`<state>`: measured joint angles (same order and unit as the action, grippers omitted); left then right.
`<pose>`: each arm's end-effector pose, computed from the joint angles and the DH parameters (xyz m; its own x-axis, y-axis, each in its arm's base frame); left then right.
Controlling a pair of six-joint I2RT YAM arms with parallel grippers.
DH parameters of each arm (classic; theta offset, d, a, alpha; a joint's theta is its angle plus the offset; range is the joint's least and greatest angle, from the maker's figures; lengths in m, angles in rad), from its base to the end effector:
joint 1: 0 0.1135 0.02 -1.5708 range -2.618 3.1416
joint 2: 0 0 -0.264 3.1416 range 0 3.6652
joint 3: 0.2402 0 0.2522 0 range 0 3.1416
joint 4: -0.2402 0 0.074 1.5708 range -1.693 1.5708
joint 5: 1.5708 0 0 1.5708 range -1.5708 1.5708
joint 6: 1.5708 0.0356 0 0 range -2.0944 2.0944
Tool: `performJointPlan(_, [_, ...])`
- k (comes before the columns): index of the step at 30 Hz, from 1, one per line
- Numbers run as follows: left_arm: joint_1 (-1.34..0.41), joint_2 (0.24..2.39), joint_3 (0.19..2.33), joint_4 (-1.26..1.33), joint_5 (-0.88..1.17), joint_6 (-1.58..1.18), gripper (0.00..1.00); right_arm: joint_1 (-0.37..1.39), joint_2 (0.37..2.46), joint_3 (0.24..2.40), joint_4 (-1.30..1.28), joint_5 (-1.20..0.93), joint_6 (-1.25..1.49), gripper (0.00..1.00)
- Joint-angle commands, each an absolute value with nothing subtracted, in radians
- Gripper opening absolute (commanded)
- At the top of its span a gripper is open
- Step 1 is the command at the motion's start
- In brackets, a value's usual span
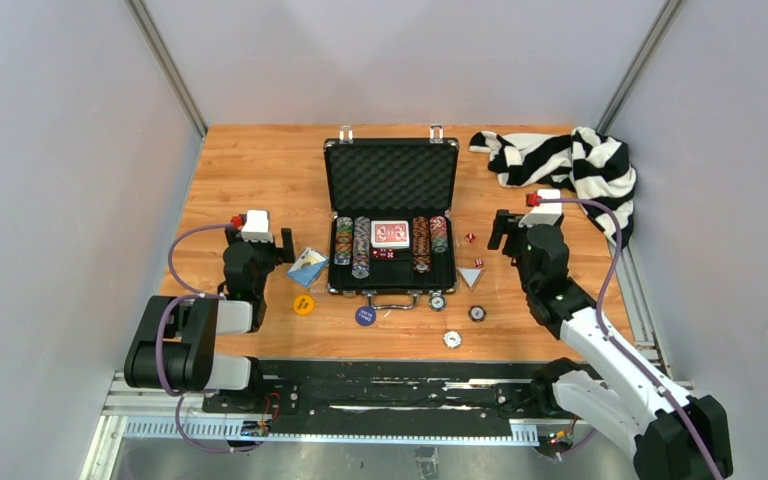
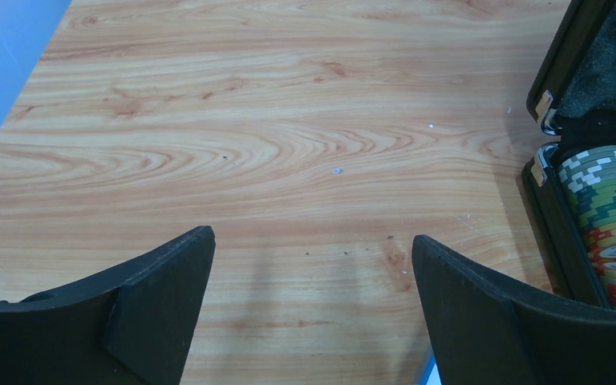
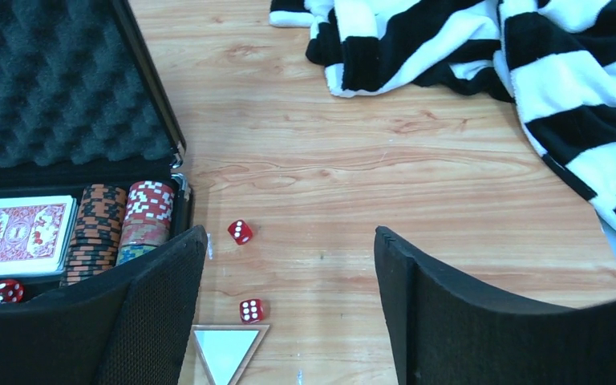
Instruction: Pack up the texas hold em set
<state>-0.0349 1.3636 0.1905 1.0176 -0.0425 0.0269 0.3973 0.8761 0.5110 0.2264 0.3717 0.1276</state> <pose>0.2240 -0.0063 0.1523 -0.1549 0.0323 -0.9874 -0.0029 0.9994 0.0332 0.1962 0.0683 0.2701 -0.1301 0.0740 -0.9887 -0.0123 0.9970 0.0762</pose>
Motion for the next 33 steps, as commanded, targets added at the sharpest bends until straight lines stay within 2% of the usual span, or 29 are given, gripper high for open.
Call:
performJointPlan(1, [-0.032, 1.362, 0.202, 1.055, -0.033, 0.038, 0.98, 0.364, 0.843, 0.5, 0.191, 0.411, 0.17, 0.74])
performJointPlan(2, [-0.032, 1.363, 0.2, 1.055, -0.034, 0.038, 0.98, 0.36, 0.838, 0.5, 0.186, 0.406, 0.184, 0.74])
performJointPlan(6, [-0.033, 1.362, 0.201, 1.052, -0.036, 0.04, 0.98, 0.342, 0.862, 0.495, 0.197, 0.374, 0.247, 0.85])
performJointPlan(12, [-0.032, 1.352, 0.206, 1.047, -0.063, 0.032, 0.98, 0.316, 0.971, 0.537, 0.157, 0.252, 0.312, 0.86])
performJointPlan(16, [-0.04, 1.047, 0.218, 0.776, -0.228, -0.031, 0.98, 0.316, 1.037, 0.555, 0.155, 0.193, 0.314, 0.86])
performJointPlan(20, [-0.095, 0.79, 0.267, 0.537, -0.147, -0.117, 0.98, 0.316, 1.113, 0.573, 0.157, 0.185, 0.3, 0.84])
performJointPlan(23, [-0.319, 0.806, 0.436, 0.227, -0.364, -0.059, 0.98, 0.317, 1.171, 0.623, 0.103, 0.186, 0.277, 0.84])
performJointPlan(26, [-0.458, 0.879, 0.568, 0.065, -0.536, -0.001, 0.98, 0.318, 1.206, 0.681, 0.02, 0.173, 0.269, 0.84])
performJointPlan(29, [-0.468, 0.934, 0.613, 0.035, -0.555, -0.035, 0.98, 0.32, 1.202, 0.704, -0.015, 0.149, 0.263, 0.83])
performJointPlan(31, [-0.446, 0.934, 0.569, 0.099, -0.613, -0.231, 0.98, 0.324, 1.175, 0.702, -0.032, 0.128, 0.255, 0.84])
performJointPlan(33, [-0.371, 0.905, 0.497, 0.203, -0.478, -0.318, 0.98, 0.335, 1.133, 0.692, -0.057, 0.105, 0.249, 0.84])
